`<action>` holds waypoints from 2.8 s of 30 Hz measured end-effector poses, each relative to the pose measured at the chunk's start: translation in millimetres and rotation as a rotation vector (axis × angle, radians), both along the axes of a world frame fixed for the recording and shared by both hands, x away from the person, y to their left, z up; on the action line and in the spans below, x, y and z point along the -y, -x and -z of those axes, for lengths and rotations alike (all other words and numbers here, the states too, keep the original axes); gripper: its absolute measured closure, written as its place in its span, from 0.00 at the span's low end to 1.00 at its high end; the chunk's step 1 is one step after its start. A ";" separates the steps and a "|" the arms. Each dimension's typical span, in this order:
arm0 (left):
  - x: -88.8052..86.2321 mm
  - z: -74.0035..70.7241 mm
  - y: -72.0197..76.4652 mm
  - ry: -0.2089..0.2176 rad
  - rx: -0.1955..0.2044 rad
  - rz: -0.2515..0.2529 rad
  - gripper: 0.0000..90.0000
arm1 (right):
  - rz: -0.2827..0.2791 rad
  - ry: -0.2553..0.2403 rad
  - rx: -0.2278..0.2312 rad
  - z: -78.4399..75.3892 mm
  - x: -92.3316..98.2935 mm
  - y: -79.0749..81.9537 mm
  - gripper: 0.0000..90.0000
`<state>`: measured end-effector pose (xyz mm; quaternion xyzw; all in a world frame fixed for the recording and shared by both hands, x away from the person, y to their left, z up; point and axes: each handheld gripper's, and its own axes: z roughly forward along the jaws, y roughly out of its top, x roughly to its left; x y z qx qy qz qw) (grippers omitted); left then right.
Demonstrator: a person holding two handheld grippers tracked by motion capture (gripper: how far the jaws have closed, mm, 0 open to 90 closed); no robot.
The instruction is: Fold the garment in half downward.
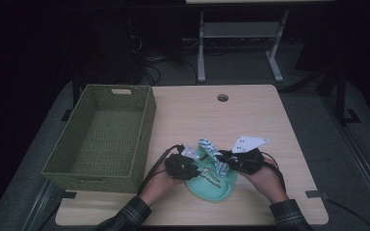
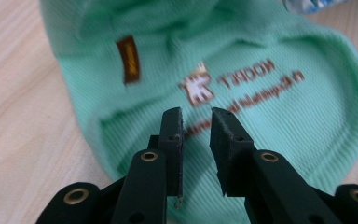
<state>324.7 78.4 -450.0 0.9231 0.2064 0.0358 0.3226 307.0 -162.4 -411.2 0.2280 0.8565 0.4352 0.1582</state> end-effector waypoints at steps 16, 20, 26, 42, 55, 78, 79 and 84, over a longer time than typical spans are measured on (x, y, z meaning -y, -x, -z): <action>0.3 7.5 0.4 -0.010 0.010 -0.016 0.86 | -0.046 0.004 -0.015 6.1 -21.0 30.3 0.89; -0.6 5.6 1.1 -0.011 -0.008 -0.023 0.78 | -0.044 0.010 -0.039 16.1 -24.0 33.5 0.89; -12.4 -3.8 11.4 -0.026 0.013 -0.043 0.70 | -0.050 0.026 -0.061 25.5 -29.6 35.2 0.86; -32.9 -8.5 26.5 -0.017 0.008 -0.082 0.71 | -0.036 -0.094 -0.105 3.5 -4.1 25.1 0.72; -40.4 -31.7 26.6 0.058 0.057 -0.115 0.61 | 0.024 -0.137 -0.194 13.6 44.5 27.3 0.70; -19.1 -42.3 0.2 0.100 0.077 -0.074 0.96 | 0.014 -0.064 -0.163 17.0 35.6 19.2 0.97; -20.4 -46.3 2.2 0.115 0.089 -0.077 0.96 | 0.012 -0.073 -0.150 12.9 36.5 20.7 0.97; -27.9 -52.6 16.3 0.130 0.107 -0.072 0.92 | -0.010 -0.096 -0.109 -0.1 33.1 36.0 0.96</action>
